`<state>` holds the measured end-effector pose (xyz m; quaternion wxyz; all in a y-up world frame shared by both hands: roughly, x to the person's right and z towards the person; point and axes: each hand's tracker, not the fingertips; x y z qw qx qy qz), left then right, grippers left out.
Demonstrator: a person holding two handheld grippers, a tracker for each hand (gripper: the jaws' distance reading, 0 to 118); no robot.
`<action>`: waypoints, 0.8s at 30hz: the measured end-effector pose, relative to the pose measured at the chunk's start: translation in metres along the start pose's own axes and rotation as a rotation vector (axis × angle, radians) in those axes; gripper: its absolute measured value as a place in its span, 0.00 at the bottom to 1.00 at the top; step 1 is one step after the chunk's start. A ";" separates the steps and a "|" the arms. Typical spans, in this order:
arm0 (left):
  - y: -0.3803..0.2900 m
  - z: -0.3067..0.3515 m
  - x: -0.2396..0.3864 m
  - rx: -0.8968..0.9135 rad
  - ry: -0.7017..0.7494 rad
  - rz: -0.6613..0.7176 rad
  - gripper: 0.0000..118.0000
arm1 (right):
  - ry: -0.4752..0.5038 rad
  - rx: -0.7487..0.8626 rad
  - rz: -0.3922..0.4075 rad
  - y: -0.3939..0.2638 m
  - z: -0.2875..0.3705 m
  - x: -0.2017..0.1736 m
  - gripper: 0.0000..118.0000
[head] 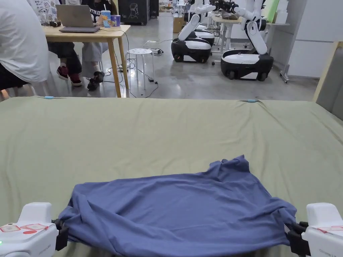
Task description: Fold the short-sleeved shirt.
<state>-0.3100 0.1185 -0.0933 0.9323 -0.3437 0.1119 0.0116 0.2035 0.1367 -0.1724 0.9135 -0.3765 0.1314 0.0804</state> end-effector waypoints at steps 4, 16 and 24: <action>-0.039 -0.007 -0.008 -0.082 -0.014 0.060 0.02 | -0.029 -0.111 0.014 -0.036 -0.028 -0.006 0.06; -0.032 0.032 0.012 0.106 0.049 -0.006 0.83 | -0.021 0.108 -0.005 -0.012 0.016 -0.049 0.87; -0.007 0.031 0.068 0.206 -0.062 -0.033 0.00 | -0.024 0.446 0.062 0.010 0.023 -0.123 0.04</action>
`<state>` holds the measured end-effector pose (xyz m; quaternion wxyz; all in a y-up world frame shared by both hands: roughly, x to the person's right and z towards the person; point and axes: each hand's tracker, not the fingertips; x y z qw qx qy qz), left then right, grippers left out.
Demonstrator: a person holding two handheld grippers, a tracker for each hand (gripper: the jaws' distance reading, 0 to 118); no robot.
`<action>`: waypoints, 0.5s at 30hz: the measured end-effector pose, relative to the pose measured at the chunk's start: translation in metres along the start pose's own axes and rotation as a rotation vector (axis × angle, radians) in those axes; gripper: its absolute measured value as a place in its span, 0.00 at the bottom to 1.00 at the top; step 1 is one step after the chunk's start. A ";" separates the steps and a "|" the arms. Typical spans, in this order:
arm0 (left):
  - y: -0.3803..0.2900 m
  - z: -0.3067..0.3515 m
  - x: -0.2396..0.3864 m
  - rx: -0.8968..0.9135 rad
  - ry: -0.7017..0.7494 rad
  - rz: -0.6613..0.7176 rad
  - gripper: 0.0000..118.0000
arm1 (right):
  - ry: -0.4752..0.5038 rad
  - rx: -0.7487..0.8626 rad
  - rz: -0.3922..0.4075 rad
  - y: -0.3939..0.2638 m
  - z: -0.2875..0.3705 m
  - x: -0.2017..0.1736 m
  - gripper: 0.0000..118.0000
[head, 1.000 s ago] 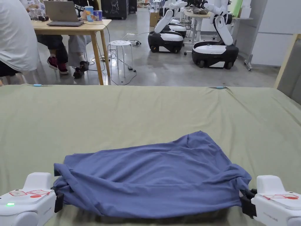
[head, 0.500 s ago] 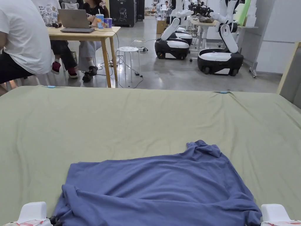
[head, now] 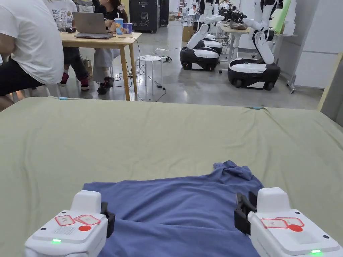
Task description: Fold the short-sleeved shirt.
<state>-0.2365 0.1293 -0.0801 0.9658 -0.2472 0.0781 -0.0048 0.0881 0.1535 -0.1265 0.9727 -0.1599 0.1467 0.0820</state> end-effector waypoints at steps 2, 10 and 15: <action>0.000 -0.005 -0.002 -0.016 -0.022 0.016 0.00 | -0.006 -0.002 0.003 -0.001 -0.003 -0.006 0.00; 0.006 -0.066 -0.045 -0.106 0.035 0.057 0.00 | 0.033 -0.062 -0.002 -0.008 -0.032 0.000 0.00; 0.036 -0.141 -0.080 -0.168 0.093 0.040 0.00 | 0.023 -0.107 -0.004 -0.014 -0.062 0.012 0.00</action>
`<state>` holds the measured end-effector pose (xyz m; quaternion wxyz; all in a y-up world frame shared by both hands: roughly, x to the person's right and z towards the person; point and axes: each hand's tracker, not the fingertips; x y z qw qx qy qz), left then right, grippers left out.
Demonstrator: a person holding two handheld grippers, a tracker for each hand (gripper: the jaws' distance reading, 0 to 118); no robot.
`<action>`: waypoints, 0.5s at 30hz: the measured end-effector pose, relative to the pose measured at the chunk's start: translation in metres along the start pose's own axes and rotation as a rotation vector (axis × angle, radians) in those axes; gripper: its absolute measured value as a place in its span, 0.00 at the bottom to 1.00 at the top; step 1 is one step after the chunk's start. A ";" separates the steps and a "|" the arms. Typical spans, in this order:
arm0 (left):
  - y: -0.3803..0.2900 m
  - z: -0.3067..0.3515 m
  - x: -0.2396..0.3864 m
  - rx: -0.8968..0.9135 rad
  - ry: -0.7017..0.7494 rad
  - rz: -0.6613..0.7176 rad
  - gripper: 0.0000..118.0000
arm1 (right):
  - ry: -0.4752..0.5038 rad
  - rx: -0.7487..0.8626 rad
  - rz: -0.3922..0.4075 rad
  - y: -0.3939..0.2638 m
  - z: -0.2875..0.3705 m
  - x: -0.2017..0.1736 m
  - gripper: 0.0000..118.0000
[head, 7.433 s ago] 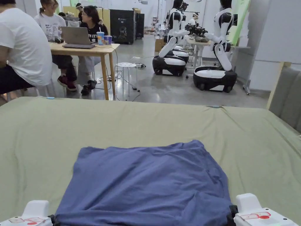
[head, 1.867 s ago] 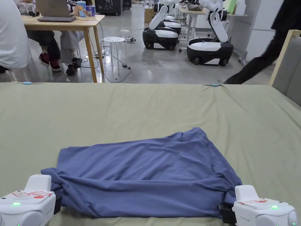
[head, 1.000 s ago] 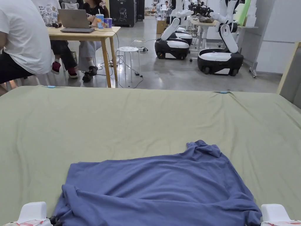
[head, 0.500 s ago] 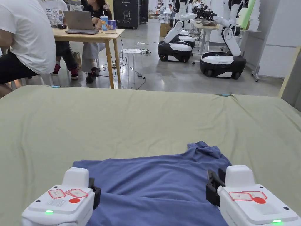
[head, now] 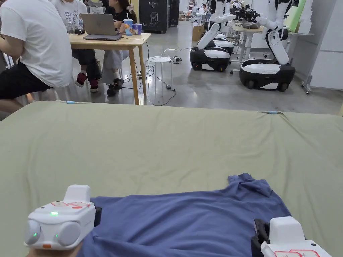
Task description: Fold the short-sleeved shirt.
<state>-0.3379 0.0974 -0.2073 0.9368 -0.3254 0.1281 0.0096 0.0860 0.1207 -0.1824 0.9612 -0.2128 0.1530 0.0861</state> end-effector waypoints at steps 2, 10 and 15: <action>0.018 -0.032 -0.004 -0.034 0.047 -0.041 0.15 | -0.003 -0.020 -0.003 0.000 -0.014 0.006 0.00; 0.029 -0.148 0.000 -0.240 0.066 -0.133 0.79 | -0.045 -0.096 0.006 0.003 -0.065 0.030 0.00; 0.023 -0.133 0.004 -0.248 -0.034 -0.049 0.03 | -0.129 -0.186 -0.008 0.013 -0.114 0.071 0.00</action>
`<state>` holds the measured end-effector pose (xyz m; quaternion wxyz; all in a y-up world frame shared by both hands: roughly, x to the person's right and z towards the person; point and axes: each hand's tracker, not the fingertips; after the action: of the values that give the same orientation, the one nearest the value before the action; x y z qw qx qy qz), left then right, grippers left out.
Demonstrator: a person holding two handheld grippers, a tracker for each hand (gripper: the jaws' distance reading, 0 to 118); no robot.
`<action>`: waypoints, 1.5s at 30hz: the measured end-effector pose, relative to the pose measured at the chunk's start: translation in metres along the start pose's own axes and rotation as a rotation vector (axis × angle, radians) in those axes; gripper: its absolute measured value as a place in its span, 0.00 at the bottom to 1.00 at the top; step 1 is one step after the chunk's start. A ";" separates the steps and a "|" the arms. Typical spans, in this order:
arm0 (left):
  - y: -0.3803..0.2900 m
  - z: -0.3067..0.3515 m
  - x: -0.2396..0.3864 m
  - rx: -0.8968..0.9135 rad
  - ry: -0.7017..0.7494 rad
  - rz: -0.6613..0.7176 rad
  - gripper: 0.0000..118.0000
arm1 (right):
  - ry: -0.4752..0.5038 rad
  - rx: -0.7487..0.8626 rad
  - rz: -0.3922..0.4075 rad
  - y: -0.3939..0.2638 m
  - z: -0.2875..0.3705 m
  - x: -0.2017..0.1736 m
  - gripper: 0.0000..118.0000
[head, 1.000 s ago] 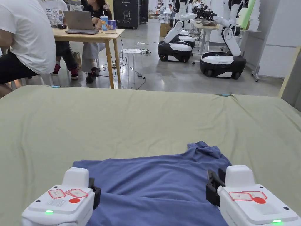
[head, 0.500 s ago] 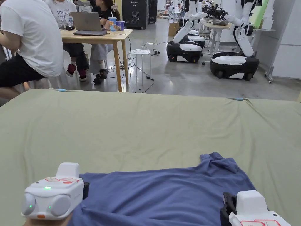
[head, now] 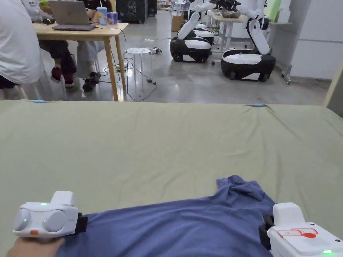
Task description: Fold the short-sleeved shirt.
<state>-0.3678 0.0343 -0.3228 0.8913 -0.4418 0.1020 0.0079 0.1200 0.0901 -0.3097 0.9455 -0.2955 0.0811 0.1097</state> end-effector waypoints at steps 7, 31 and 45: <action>-0.007 0.059 0.019 0.121 0.008 -0.040 0.01 | -0.038 -0.148 -0.072 0.040 -0.112 0.059 0.49; -0.021 0.158 0.012 0.255 -0.016 0.004 0.01 | 0.028 -0.073 0.016 0.049 0.010 0.051 0.03; -0.187 0.216 -0.015 0.159 -0.065 0.089 0.01 | 0.047 -0.126 0.001 -0.115 0.136 0.035 0.03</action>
<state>-0.3250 0.0918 -0.0463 0.9251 -0.3643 0.0928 0.0538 0.1949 0.0815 -0.1449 0.9228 -0.3569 0.0965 0.1078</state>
